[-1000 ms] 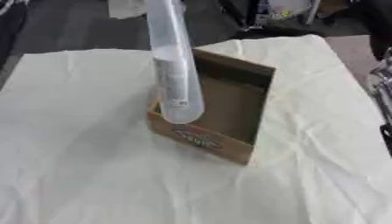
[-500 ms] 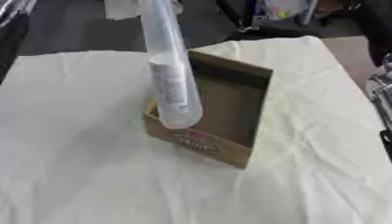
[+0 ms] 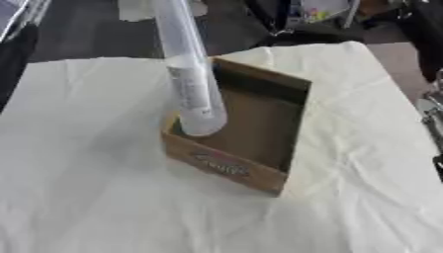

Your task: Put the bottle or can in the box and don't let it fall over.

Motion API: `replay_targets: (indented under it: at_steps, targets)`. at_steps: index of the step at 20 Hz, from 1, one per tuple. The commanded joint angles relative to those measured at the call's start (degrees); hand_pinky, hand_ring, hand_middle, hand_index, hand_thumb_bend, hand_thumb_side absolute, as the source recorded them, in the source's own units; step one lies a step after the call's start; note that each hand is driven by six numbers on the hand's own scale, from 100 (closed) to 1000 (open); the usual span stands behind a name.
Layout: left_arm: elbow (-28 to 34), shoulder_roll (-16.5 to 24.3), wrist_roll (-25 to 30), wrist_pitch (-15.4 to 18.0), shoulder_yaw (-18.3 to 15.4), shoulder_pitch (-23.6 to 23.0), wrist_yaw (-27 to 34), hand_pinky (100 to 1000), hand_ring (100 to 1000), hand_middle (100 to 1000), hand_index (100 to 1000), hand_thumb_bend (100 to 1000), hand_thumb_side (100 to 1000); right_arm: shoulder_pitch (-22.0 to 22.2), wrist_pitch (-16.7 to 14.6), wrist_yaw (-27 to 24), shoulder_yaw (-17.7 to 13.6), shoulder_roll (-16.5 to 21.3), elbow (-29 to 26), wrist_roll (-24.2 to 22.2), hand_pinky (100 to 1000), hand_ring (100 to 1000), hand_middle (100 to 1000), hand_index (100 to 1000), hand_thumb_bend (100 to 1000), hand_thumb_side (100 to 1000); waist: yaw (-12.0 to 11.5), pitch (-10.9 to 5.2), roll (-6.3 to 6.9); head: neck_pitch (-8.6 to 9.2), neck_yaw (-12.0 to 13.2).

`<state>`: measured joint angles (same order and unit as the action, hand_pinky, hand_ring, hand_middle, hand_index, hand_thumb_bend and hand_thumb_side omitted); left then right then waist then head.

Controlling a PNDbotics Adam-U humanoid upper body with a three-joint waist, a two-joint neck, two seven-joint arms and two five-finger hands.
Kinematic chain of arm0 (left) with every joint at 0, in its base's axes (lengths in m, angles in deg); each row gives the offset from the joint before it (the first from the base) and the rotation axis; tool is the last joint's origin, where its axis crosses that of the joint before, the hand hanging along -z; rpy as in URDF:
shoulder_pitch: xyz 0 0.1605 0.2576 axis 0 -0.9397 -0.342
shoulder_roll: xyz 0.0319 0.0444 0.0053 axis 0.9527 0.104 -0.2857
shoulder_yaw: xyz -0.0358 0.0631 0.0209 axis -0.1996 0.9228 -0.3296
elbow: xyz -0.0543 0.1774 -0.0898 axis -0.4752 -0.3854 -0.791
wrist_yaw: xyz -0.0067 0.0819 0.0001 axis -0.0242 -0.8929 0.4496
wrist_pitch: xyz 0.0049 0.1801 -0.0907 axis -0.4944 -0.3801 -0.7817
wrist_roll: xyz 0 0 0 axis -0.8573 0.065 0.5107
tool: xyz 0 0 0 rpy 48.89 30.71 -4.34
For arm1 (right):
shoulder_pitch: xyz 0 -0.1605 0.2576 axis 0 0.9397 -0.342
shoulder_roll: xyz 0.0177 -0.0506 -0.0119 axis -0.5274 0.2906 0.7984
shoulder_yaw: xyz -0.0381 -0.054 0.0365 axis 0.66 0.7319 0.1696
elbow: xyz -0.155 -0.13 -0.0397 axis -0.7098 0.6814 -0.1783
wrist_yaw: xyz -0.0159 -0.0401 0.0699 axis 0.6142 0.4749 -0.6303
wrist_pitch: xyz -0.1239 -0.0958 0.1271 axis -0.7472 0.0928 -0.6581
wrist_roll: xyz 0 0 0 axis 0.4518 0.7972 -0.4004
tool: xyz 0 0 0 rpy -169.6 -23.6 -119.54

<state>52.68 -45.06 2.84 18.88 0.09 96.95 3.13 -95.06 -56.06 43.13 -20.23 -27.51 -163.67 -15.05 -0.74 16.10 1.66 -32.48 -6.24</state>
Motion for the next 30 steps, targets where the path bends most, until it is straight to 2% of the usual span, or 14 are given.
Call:
replay_targets:
  at_steps: [1, 16, 30]
  targets:
    - [-0.1, 0.5, -1.6, 0.7, -1.2, 1.6, -0.3, 579, 308, 373, 427, 100, 382, -1.1, 0.0, -0.2, -0.1, 0.7, -0.7, -0.4, 907, 746, 719, 753, 100, 481, 0.2, -0.8, 0.03, 1.06, 0.5]
    - [-0.3, -3.2, -2.8, 1.4, 2.3, 1.1, 3.4, 596, 316, 380, 434, 100, 461, -1.4, 0.6, -0.5, 0.2, -0.4, -0.7, -0.6, 908, 745, 719, 752, 100, 498, 1.6, -0.13, 0.75, 1.05, 0.4]
    - [-2.3, -4.1, -5.6, 4.5, 2.0, -0.3, 5.6, 616, 326, 385, 439, 100, 497, -1.3, 0.8, -0.8, 0.3, -0.9, -0.7, -0.9, 909, 743, 717, 752, 100, 509, 2.7, 0.2, 1.15, 1.55, 0.6]
